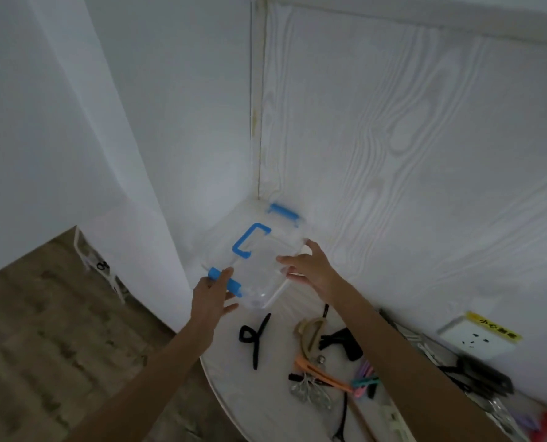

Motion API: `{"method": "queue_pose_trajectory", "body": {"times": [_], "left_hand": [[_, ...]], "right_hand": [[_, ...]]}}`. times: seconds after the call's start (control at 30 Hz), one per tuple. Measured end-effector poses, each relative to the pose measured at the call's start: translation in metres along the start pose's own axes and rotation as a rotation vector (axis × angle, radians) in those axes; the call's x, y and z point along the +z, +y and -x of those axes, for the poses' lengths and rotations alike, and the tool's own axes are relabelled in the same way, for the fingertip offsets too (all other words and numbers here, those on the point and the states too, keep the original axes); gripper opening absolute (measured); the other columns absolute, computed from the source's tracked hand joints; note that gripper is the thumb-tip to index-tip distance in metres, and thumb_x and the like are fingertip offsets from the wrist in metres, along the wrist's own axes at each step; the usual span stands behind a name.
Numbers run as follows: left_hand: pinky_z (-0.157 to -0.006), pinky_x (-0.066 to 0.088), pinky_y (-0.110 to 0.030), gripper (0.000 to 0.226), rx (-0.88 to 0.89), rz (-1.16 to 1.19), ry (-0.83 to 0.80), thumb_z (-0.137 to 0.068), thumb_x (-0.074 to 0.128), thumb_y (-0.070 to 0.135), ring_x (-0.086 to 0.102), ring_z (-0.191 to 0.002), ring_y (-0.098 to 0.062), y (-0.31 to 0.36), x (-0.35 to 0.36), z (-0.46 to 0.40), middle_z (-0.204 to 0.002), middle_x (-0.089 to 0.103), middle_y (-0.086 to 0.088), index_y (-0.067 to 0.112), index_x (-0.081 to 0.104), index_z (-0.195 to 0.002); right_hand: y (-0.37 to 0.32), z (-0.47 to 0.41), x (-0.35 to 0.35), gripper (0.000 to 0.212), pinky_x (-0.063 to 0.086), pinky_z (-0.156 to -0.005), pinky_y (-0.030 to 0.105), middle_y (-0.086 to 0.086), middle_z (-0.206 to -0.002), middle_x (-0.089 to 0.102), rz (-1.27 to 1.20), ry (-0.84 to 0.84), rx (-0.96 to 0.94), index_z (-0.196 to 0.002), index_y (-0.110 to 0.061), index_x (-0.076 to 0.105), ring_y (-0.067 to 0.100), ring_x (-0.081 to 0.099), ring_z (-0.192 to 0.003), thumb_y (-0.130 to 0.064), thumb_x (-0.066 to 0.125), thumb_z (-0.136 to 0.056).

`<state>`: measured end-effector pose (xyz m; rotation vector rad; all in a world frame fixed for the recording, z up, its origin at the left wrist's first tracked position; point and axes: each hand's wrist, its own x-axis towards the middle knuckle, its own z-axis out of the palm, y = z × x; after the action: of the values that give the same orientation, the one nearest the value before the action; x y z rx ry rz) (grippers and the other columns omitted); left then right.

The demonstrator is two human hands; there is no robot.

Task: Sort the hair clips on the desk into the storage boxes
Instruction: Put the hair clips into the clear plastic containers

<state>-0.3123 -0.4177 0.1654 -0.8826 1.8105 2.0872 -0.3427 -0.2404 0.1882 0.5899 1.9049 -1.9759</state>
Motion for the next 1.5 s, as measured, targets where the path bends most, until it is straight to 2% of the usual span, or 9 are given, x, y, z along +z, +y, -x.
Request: {"method": "queue_pose_trajectory", "body": {"times": [0.17,0.4,0.53,0.73,0.93,1.07,1.17,1.3,1.5], "left_hand": [[-0.056,0.058,-0.025,0.008,0.038,-0.029,-0.143,-0.090,0.055,0.014,0.061,-0.079,-0.021,-0.003,0.012,0.023,-0.095,0.058,-0.008,0.015,0.053,-0.097],[-0.053,0.058,-0.029,0.018,0.014,-0.196,-0.372,-0.089,0.055,0.018,0.061,-0.074,-0.026,-0.005,0.039,0.060,-0.101,0.059,-0.011,0.013,0.052,-0.106],[-0.047,0.055,-0.023,0.008,0.010,-0.409,-0.540,-0.088,0.051,0.024,0.061,-0.070,-0.026,-0.018,0.081,0.074,-0.112,0.054,-0.013,0.016,0.056,-0.090],[-0.050,0.052,-0.024,0.035,-0.064,-0.834,-0.892,-0.080,0.056,0.032,0.060,-0.063,-0.022,-0.067,0.156,0.106,-0.085,0.061,-0.014,0.005,0.057,-0.103],[-0.056,0.055,-0.026,0.068,-0.172,-1.011,-1.174,-0.043,0.067,0.044,0.065,-0.055,-0.020,-0.125,0.205,0.148,-0.097,0.063,-0.016,0.010,0.057,-0.100],[-0.064,0.059,-0.030,0.073,-0.220,-1.144,-1.327,-0.051,0.067,0.041,0.063,-0.061,-0.022,-0.170,0.221,0.186,-0.111,0.058,-0.016,0.004,0.053,-0.112],[-0.075,0.059,-0.031,0.036,-0.182,-1.211,-1.320,-0.082,0.061,0.029,0.065,-0.065,-0.019,-0.202,0.230,0.208,-0.104,0.061,-0.007,0.008,0.053,-0.110],[-0.061,0.057,-0.025,0.014,-0.067,-1.181,-1.228,-0.084,0.063,0.025,0.066,-0.071,-0.016,-0.226,0.241,0.225,-0.092,0.067,-0.003,0.014,0.060,-0.091],[-0.057,0.055,-0.020,0.019,0.167,-1.010,-1.090,-0.083,0.068,0.029,0.067,-0.087,-0.020,-0.240,0.245,0.222,-0.091,0.069,-0.007,0.013,0.064,-0.092]], "right_hand": [[0.007,0.030,-0.056,0.051,0.051,-0.087,0.030,0.011,-0.103,0.066,0.067,0.100,-0.013,-0.123,-0.009,0.051,0.020,0.063,-0.089,-0.035,0.066,-0.082],[0.031,0.092,-0.137,0.070,0.046,-0.092,0.031,-0.002,-0.123,0.048,0.132,0.285,-0.187,-0.138,-0.024,0.036,0.016,0.053,-0.110,-0.036,0.069,-0.078],[0.054,0.145,-0.187,0.052,0.045,-0.096,0.033,0.000,-0.126,0.053,0.027,0.334,-0.169,-0.134,-0.024,0.044,0.019,0.054,-0.111,-0.040,0.057,-0.086],[0.105,0.228,-0.253,0.019,0.048,-0.059,0.016,0.005,-0.098,0.063,-0.009,0.540,0.064,-0.106,-0.022,0.057,0.011,0.059,-0.079,-0.031,0.056,-0.089],[0.188,0.321,-0.285,0.021,0.049,-0.077,0.027,0.008,-0.099,0.065,-0.129,0.764,0.158,-0.108,-0.015,0.060,0.019,0.061,-0.083,-0.020,0.060,-0.087],[0.244,0.376,-0.287,0.027,0.050,-0.079,0.030,0.010,-0.100,0.067,-0.240,0.844,0.248,-0.107,-0.015,0.061,0.022,0.064,-0.085,-0.021,0.067,-0.082],[0.270,0.396,-0.286,0.037,0.048,-0.067,0.023,0.010,-0.103,0.066,-0.228,0.918,0.356,-0.110,-0.014,0.059,0.020,0.064,-0.085,-0.019,0.073,-0.076],[0.294,0.401,-0.294,0.036,0.047,-0.063,0.018,0.013,-0.107,0.063,-0.307,1.027,0.326,-0.111,-0.011,0.059,0.023,0.061,-0.092,-0.016,0.072,-0.078],[0.315,0.379,-0.296,0.024,0.046,-0.051,0.009,0.011,-0.086,0.064,-0.344,1.264,0.156,-0.105,-0.002,0.067,0.013,0.056,-0.064,-0.017,0.064,-0.086]]}}
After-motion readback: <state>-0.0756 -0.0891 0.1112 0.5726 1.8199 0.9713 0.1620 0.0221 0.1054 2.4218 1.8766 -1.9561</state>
